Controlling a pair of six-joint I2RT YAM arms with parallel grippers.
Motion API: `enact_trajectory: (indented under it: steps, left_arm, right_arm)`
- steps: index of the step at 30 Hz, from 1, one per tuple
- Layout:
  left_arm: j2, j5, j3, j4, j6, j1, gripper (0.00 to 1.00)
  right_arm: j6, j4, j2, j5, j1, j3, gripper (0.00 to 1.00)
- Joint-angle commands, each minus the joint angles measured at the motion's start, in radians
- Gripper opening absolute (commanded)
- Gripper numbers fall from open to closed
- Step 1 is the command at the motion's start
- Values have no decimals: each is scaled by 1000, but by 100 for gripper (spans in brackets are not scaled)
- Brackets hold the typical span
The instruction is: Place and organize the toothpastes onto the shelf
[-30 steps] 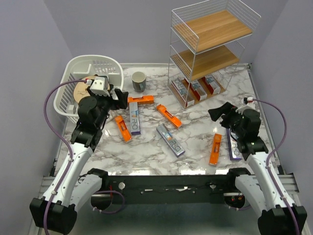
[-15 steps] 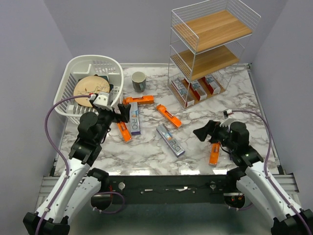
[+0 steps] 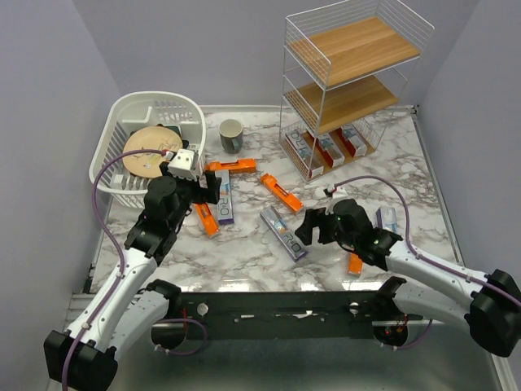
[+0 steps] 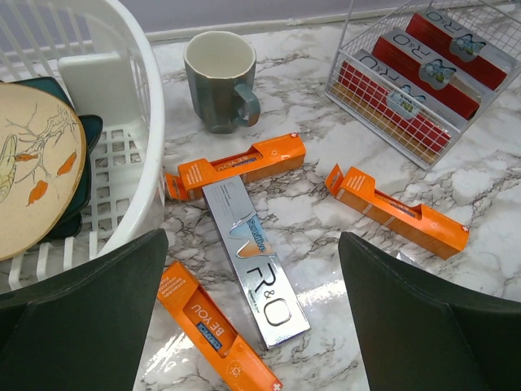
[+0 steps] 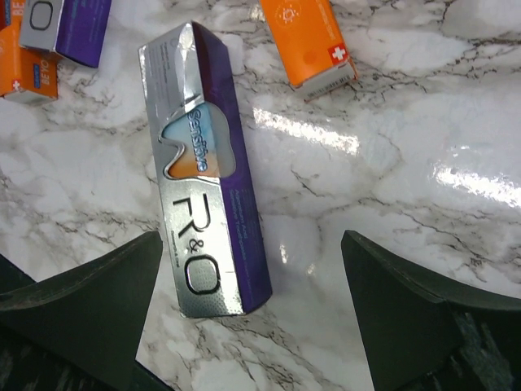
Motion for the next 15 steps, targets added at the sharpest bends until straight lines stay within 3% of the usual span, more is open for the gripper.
enact_trajectory:
  steps: [1, 10, 15]
  left_arm:
    - [-29, 7, 9, 17, 9, -1, 99]
    - [-35, 10, 12, 17, 11, -1, 99]
    - [-37, -4, 12, 16, 20, -1, 99]
  right_arm:
    - [-21, 74, 45, 128, 38, 62, 100]
    - [-34, 81, 96, 152, 87, 93, 99]
    - [-28, 95, 172, 201, 227, 90, 99]
